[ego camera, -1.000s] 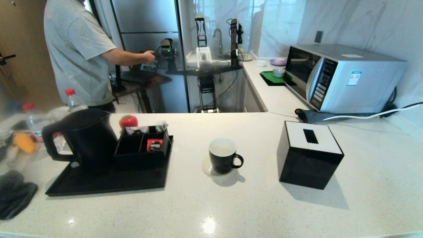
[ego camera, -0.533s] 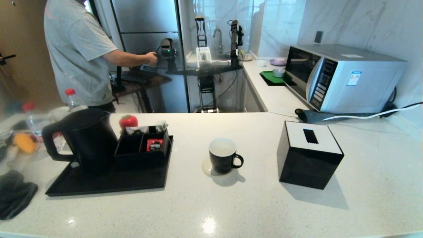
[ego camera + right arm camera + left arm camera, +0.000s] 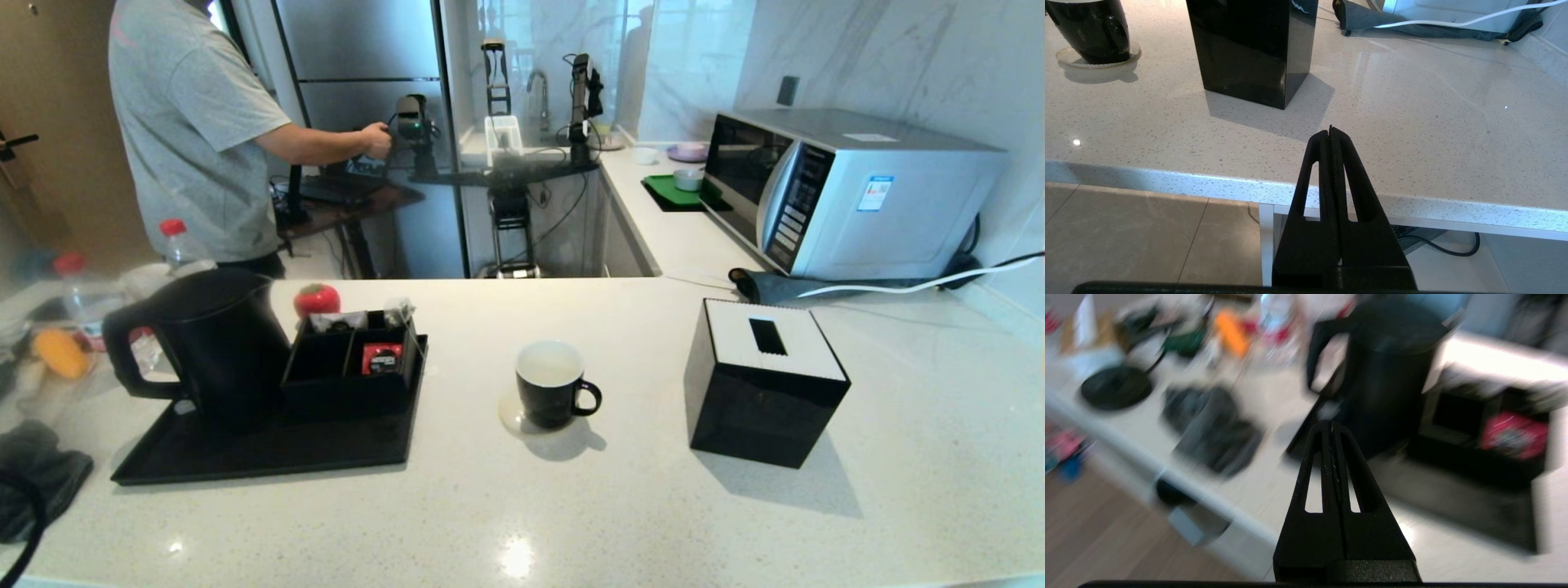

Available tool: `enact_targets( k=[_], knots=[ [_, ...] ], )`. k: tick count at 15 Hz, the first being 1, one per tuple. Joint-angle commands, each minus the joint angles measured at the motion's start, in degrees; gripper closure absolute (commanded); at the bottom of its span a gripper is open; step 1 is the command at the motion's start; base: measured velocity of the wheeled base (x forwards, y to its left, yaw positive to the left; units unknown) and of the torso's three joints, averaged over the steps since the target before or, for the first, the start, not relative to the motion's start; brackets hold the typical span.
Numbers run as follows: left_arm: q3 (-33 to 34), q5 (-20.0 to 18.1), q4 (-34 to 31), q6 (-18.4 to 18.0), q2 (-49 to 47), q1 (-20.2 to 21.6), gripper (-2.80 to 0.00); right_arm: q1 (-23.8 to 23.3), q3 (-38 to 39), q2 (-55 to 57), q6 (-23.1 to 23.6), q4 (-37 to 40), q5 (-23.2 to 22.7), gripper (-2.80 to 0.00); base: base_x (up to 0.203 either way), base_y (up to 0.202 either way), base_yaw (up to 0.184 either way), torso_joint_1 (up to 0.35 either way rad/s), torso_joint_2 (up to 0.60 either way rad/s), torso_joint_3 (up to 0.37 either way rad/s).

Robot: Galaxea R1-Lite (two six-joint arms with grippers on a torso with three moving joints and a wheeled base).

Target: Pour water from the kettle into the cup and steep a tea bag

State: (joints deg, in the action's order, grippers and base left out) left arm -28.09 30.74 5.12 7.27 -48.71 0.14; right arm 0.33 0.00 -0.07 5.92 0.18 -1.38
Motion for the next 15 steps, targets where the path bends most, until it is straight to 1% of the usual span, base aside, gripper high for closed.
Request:
enact_targets(
  k=[1, 2, 3, 5, 8, 10, 13, 15],
  knots=[
    [0.57, -0.34, -7.28, 2.1, -4.07, 0.78, 0.0, 0.02, 0.0, 0.07, 0.05, -0.01, -0.12, 0.0, 0.0, 0.0, 0.0, 0.0, 0.0, 0.0],
    [1.43, -2.09, -9.87, 3.94, -4.01, 0.81, 0.0, 0.02, 0.0, 0.07, 0.05, -0.01, -0.04, 0.0, 0.0, 0.0, 0.0, 0.0, 0.0, 0.0],
    [3.05, -3.45, -10.2, 4.45, -3.89, 0.9, 0.0, 0.02, 0.0, 0.07, 0.05, -0.01, -0.03, 0.0, 0.0, 0.0, 0.0, 0.0, 0.0, 0.0],
    [3.95, -4.1, -8.78, 5.28, -6.79, 2.02, 0.0, 0.02, 0.0, 0.07, 0.05, -0.01, -0.03, 0.0, 0.0, 0.0, 0.0, 0.0, 0.0, 0.0],
    [5.47, -4.77, 1.69, 5.5, -14.31, 4.5, 0.0, 0.02, 0.0, 0.07, 0.05, -0.01, -0.03, 0.0, 0.0, 0.0, 0.0, 0.0, 0.0, 0.0],
    [7.57, -5.04, 11.01, 4.81, -19.0, 7.5, 0.0, 0.02, 0.0, 0.07, 0.05, -0.01, -0.03, 0.0, 0.0, 0.0, 0.0, 0.0, 0.0, 0.0],
    [12.94, -6.48, 25.59, 2.31, -25.71, 13.54, 0.0, 0.02, 0.0, 0.07, 0.05, -0.01, -0.05, 0.0, 0.0, 0.0, 0.0, 0.0, 0.0, 0.0],
    [14.74, -8.48, 32.28, -1.27, -29.98, 18.46, 0.0, 0.02, 0.0, 0.07, 0.05, -0.01, -0.03, 0.0, 0.0, 0.0, 0.0, 0.0, 0.0, 0.0]
  ],
)
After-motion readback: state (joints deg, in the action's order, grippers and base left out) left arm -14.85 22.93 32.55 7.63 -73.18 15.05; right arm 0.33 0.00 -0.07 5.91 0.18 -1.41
